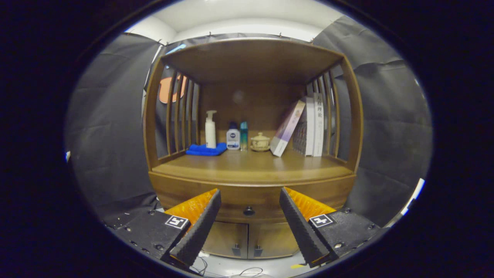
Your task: Pull open the drawer, take out the items inside it, and place them on the countertop above the cabinet.
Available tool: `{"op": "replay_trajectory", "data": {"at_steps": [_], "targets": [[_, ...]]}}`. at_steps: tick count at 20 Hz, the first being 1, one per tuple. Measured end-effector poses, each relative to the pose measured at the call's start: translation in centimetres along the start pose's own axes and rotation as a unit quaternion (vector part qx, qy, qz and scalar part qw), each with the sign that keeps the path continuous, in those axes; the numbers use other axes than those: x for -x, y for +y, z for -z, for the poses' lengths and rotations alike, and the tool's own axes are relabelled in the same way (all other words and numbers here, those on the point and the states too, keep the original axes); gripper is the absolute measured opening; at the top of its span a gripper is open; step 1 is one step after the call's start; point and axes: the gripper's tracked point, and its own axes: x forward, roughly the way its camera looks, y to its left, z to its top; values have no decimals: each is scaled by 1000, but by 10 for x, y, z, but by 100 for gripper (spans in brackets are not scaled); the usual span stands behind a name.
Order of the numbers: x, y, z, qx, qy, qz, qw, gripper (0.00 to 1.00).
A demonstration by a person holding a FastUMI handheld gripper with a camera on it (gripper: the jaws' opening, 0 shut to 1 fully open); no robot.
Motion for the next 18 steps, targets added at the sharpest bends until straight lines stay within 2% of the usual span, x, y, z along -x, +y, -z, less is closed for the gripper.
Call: {"op": "replay_trajectory", "data": {"at_steps": [4,6,10,11,14,18], "targets": [[-39,0,42,-2,16,0,1000,99],[-59,-3,54,5,22,4,1000,94],[-85,-3,73,6,37,6,999,80],[-87,0,77,1,40,2,999,72],[-88,5,79,-4,39,3,999,62],[-89,-2,80,-25,40,24,999,39]]}}
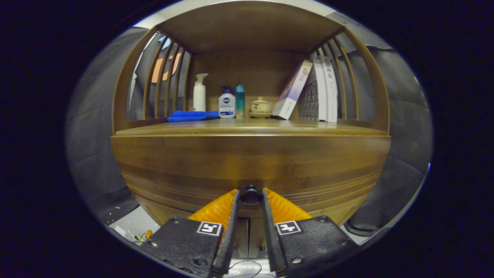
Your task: Pull open the drawer, take out the items inside it, and place them on the countertop above the cabinet.
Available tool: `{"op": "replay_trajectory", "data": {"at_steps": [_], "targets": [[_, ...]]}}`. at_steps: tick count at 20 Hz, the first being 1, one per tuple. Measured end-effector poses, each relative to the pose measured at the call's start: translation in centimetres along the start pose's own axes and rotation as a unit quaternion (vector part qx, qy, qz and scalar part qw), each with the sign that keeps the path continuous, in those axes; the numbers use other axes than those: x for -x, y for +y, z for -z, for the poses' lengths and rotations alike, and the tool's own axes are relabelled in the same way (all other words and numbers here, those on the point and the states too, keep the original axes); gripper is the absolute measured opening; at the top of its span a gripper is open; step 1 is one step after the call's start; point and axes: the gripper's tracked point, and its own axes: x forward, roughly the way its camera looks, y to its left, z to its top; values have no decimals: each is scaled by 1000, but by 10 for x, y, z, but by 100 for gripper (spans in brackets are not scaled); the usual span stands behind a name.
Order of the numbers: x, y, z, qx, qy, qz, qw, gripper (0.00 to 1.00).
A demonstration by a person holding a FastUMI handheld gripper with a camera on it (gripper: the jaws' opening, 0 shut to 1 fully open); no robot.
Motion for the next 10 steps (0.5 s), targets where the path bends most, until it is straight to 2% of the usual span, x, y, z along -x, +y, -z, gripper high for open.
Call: {"op": "replay_trajectory", "data": {"at_steps": [1,4,10], "targets": [[-3,-2,0,-3,1,2,1000,34],[-2,-3,0,7,1,8,1000,28],[-1,-2,0,6,7,6,1000,25]]}}
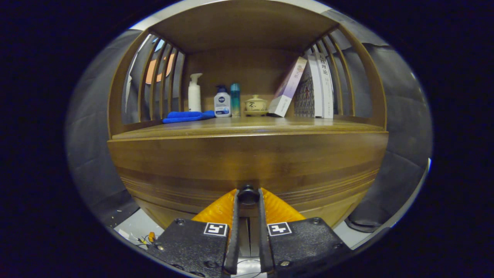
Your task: Pull open the drawer, take out the items inside it, and place them on the countertop above the cabinet.
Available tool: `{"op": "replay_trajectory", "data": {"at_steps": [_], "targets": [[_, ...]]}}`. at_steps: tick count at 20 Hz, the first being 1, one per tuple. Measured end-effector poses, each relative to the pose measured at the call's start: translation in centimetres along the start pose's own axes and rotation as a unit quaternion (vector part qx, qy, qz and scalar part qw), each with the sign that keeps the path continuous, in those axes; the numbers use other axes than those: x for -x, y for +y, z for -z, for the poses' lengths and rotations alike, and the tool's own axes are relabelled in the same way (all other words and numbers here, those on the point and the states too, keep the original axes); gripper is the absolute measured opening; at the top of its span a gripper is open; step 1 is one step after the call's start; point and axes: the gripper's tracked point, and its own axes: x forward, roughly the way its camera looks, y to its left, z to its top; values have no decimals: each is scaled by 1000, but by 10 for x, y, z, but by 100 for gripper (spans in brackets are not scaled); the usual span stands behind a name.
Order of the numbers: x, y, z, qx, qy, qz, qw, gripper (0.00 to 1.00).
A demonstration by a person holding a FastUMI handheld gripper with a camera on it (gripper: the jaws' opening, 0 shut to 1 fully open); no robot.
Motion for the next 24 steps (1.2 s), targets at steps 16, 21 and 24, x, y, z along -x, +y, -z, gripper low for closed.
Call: {"op": "replay_trajectory", "data": {"at_steps": [16,21,24], "targets": [[54,-2,15,-6,4,-6,1000,25],[79,-3,23,-1,6,-9,1000,25],[96,-3,27,-6,12,-14,1000,25]]}}
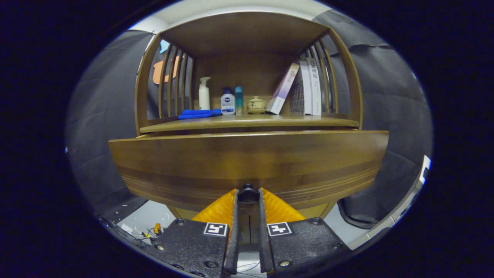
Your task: Pull open the drawer, take out the items inside it, and place them on the countertop above the cabinet.
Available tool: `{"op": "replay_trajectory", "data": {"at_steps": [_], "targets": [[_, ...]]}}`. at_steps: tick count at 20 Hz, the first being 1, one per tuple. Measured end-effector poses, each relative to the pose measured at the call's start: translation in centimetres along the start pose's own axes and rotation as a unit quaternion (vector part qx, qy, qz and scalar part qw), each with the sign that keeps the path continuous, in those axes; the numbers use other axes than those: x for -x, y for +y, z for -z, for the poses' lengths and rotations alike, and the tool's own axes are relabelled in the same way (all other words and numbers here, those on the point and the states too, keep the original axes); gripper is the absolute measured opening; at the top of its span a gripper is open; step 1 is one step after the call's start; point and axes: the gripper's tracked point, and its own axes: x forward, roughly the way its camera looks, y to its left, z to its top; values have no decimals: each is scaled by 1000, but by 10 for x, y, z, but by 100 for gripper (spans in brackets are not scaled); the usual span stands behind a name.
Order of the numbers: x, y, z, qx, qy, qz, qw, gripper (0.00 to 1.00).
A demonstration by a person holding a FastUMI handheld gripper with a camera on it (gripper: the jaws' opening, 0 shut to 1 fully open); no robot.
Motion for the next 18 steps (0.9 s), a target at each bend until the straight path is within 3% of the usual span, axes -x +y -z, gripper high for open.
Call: {"op": "replay_trajectory", "data": {"at_steps": [18], "targets": [[77,4,34,18,14,-22,999,25]]}}
